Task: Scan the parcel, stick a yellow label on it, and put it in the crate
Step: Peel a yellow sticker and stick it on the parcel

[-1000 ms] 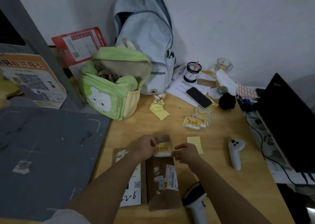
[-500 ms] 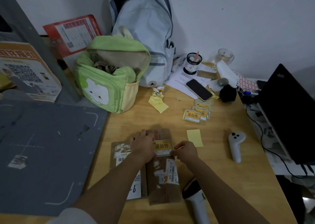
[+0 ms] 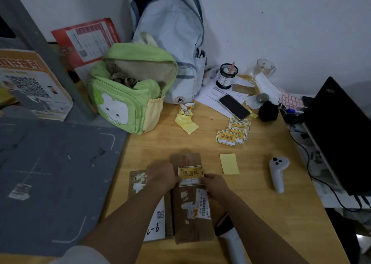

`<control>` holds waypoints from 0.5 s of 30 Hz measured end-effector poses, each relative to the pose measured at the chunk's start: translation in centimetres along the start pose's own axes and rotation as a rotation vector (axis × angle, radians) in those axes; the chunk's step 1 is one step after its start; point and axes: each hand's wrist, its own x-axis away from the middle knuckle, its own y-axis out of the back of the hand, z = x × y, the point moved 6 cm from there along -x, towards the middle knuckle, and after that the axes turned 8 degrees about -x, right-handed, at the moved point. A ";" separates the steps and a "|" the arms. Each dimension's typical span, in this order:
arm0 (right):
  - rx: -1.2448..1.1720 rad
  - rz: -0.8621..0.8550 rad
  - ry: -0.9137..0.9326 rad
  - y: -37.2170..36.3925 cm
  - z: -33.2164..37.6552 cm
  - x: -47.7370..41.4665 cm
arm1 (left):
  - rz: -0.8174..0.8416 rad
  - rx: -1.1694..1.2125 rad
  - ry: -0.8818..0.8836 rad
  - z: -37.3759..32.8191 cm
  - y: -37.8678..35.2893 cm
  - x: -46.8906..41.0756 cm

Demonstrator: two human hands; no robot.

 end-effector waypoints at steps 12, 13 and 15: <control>-0.185 0.026 0.085 0.6 4.2 2.7 | -0.027 0.549 0.170 -0.6 2.6 0.8; -0.204 0.036 0.109 0.9 5.0 3.2 | -0.053 0.642 0.192 -0.8 3.4 0.9; -0.262 0.051 0.163 1.5 6.9 4.4 | -0.118 0.789 0.223 -1.2 5.3 1.1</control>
